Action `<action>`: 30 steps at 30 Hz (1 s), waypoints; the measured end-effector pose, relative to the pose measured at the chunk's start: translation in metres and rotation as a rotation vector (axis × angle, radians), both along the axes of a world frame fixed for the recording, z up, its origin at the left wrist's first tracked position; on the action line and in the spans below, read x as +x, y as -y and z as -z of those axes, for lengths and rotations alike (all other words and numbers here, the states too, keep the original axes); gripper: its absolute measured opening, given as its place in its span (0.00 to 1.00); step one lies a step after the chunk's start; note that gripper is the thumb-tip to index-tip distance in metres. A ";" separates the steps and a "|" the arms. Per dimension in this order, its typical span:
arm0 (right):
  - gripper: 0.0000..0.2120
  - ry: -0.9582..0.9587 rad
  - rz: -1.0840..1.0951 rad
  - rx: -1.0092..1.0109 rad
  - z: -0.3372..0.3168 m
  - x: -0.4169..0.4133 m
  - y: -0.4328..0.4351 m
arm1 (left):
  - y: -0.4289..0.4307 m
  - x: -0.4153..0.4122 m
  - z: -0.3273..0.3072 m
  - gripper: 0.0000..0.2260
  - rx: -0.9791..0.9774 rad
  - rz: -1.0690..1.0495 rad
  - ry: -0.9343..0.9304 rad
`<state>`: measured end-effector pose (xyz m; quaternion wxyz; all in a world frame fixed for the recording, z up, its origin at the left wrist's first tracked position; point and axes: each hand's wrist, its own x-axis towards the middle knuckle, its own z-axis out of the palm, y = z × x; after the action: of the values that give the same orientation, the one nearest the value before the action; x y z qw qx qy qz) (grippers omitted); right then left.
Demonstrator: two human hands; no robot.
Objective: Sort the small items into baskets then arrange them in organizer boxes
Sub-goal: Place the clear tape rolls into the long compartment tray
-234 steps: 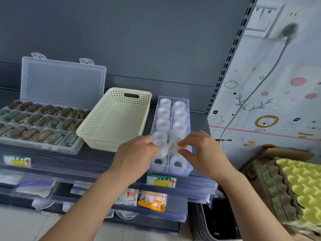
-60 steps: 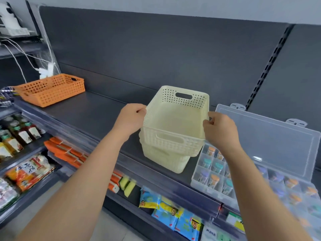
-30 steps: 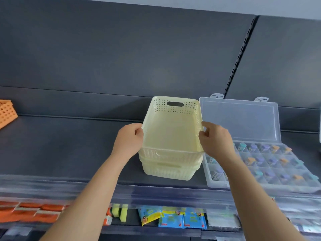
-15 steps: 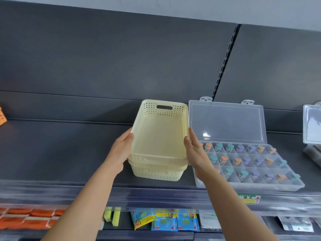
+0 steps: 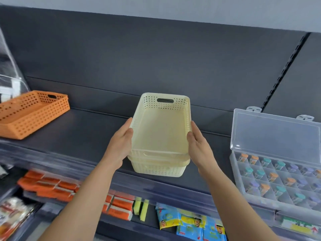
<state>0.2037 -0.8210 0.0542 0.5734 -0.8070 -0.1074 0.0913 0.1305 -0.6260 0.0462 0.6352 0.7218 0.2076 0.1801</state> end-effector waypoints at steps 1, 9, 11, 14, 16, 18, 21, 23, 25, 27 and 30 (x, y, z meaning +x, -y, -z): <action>0.22 0.003 -0.010 -0.014 -0.001 -0.004 -0.015 | -0.015 -0.005 0.000 0.19 0.000 -0.024 -0.007; 0.22 -0.025 -0.063 -0.035 -0.011 -0.048 -0.151 | -0.144 -0.059 -0.013 0.19 0.081 -0.067 -0.033; 0.22 -0.038 -0.064 -0.026 -0.011 -0.058 -0.183 | -0.176 -0.068 -0.014 0.18 0.101 -0.070 -0.047; 0.22 -0.040 -0.062 -0.033 -0.009 -0.066 -0.225 | -0.222 -0.074 -0.013 0.19 0.125 -0.067 -0.064; 0.23 -0.029 -0.072 -0.047 -0.007 -0.065 -0.250 | -0.248 -0.074 -0.011 0.19 0.134 -0.059 -0.075; 0.23 -0.021 -0.085 -0.057 -0.004 -0.062 -0.271 | -0.269 -0.073 -0.011 0.19 0.138 -0.059 -0.077; 0.24 -0.010 -0.104 -0.085 0.001 -0.053 -0.299 | -0.297 -0.066 -0.007 0.18 0.141 -0.059 -0.074; 0.24 -0.014 -0.121 -0.099 0.005 -0.045 -0.315 | -0.314 -0.059 -0.004 0.19 0.129 -0.066 -0.094; 0.25 -0.018 -0.136 -0.114 0.008 -0.038 -0.328 | -0.328 -0.051 -0.001 0.19 0.133 -0.070 -0.109; 0.26 -0.023 -0.143 -0.126 0.010 -0.032 -0.341 | -0.342 -0.043 0.002 0.19 0.124 -0.064 -0.110; 0.26 -0.023 -0.153 -0.150 0.014 -0.026 -0.359 | -0.363 -0.033 0.010 0.19 0.128 -0.052 -0.120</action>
<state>0.1772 -0.4622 0.0407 0.5041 -0.8360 -0.1550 0.1518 0.0970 -0.2627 0.0366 0.5694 0.7647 0.2522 0.1658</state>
